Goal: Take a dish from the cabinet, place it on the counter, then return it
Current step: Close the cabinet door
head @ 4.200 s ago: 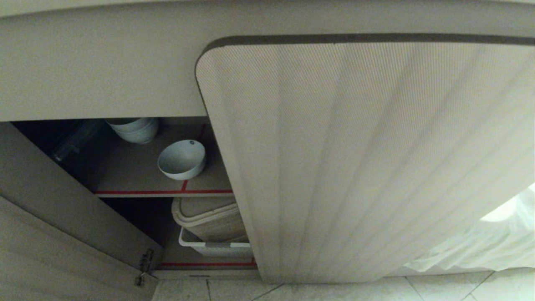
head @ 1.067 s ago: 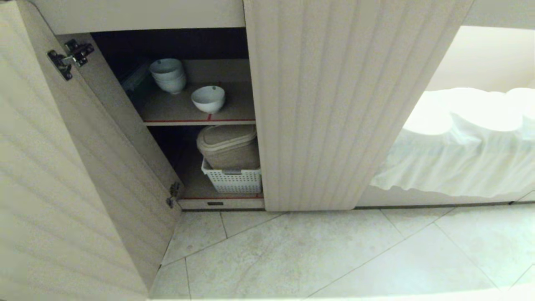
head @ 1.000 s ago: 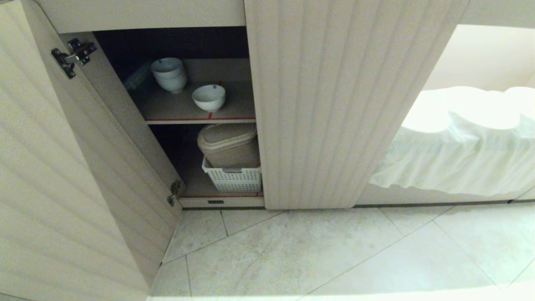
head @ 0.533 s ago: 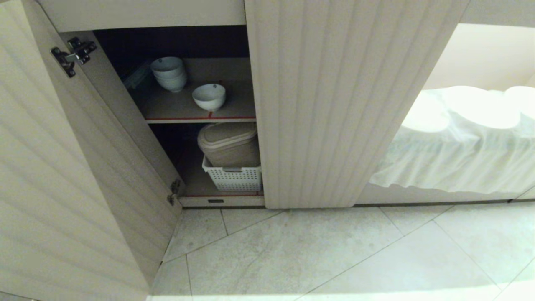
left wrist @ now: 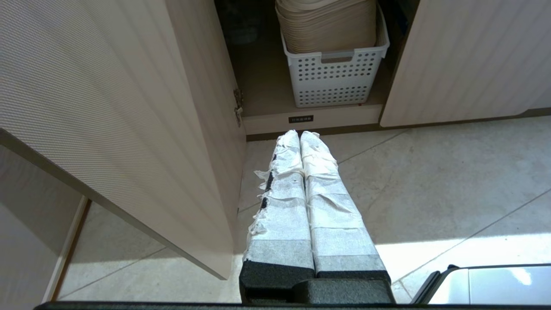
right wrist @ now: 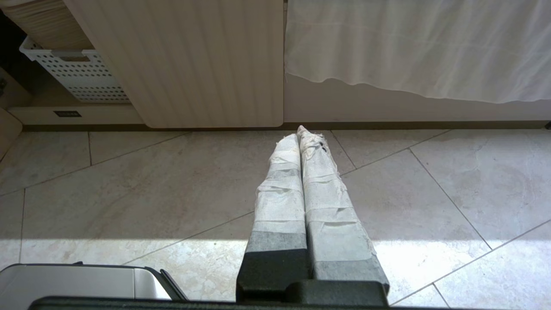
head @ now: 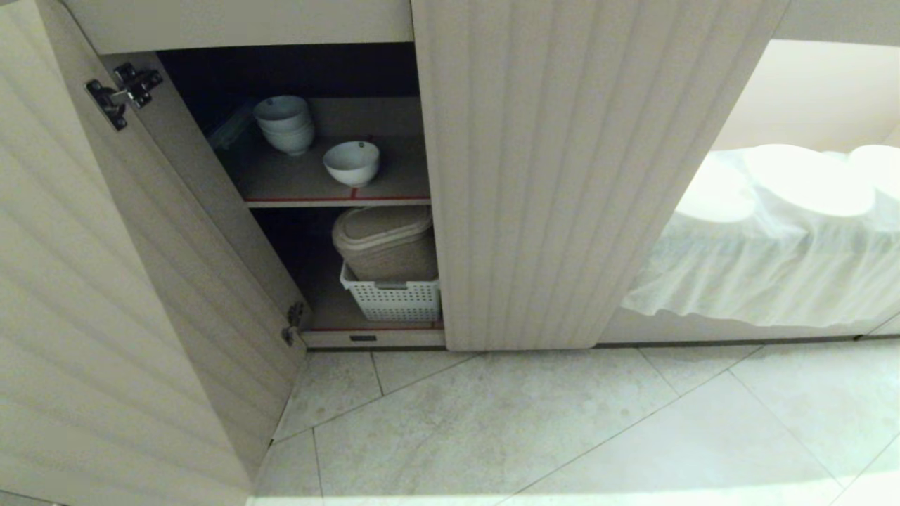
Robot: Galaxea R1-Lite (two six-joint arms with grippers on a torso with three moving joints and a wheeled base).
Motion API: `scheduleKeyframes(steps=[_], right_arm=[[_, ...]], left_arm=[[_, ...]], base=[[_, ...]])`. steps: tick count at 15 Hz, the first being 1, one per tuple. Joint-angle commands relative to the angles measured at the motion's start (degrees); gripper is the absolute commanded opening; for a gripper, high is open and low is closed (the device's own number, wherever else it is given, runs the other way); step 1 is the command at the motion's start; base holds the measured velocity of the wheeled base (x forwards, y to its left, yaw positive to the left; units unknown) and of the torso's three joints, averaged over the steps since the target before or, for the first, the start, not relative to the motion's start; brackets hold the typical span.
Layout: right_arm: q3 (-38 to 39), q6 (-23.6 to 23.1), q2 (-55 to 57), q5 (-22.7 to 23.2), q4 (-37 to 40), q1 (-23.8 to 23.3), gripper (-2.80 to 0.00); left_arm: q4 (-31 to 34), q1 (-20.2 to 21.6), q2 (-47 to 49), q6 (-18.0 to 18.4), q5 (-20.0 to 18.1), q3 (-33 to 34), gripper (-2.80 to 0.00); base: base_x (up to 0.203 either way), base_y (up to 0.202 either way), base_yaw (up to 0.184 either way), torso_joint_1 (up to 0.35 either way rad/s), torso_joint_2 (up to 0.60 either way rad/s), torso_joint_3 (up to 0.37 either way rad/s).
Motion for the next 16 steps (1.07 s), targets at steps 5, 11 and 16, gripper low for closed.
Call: scheduleKeyframes(steps=[5,11,16], right_arm=[[0.0,0.0,0.0,0.0,0.0,0.1,-2.80],[0.0,0.0,0.0,0.0,0.0,0.0,-2.80],[0.0,0.0,0.0,0.0,0.0,0.0,-2.80]], left_arm=[[0.0,0.0,0.0,-0.1,0.1,0.0,-2.80],[0.0,0.0,0.0,-0.1,0.1,0.0,-2.80],[0.0,0.0,0.0,-0.1,0.2,0.0,-2.80]], base=[[0.000,0.000,0.000,0.000,0.00,0.000],[0.000,0.000,0.000,0.000,0.00,0.000],[0.000,0.000,0.000,0.000,0.00,0.000]])
